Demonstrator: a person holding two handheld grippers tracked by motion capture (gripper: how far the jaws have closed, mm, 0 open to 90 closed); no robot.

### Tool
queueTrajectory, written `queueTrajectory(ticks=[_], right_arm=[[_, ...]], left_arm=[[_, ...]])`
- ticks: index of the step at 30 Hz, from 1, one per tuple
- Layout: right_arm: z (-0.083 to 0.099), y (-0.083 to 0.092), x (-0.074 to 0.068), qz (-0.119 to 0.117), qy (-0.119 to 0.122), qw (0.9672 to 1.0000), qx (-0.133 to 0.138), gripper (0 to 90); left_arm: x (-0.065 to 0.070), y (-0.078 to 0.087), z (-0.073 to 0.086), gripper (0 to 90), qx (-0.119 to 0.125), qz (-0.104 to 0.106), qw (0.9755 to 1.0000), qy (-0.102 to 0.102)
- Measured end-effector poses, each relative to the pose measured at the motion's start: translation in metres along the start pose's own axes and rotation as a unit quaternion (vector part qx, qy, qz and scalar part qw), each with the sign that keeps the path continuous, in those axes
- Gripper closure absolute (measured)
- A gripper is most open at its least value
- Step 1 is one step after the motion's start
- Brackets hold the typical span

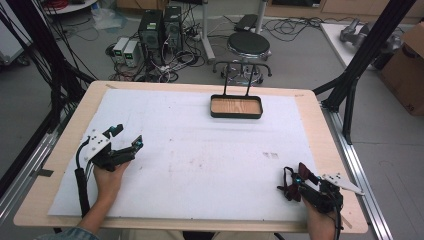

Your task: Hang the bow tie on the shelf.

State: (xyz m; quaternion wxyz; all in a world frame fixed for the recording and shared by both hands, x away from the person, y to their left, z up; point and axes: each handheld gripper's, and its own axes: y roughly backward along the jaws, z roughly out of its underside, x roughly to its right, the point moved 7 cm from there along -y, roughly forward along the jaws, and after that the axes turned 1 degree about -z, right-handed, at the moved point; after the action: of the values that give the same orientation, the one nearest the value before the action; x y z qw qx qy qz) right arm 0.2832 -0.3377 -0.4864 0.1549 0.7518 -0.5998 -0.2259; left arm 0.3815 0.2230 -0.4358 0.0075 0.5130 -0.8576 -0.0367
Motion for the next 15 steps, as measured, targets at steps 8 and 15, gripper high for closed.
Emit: queueTrajectory(ticks=[8, 15], right_arm=[[0.0018, -0.0035, -0.0004, -0.005, -0.027, 0.9994, -0.021, 63.9], [0.0028, -0.0041, -0.0017, 0.001, -0.041, 0.9987, -0.029, 75.4]], left_arm=[[0.0003, -0.0002, 0.0001, 18.5, 0.000, 0.002, 1.0000, -0.001], [0.0004, -0.0003, 0.0001, 18.8, 0.000, 0.002, 1.0000, 0.000]])
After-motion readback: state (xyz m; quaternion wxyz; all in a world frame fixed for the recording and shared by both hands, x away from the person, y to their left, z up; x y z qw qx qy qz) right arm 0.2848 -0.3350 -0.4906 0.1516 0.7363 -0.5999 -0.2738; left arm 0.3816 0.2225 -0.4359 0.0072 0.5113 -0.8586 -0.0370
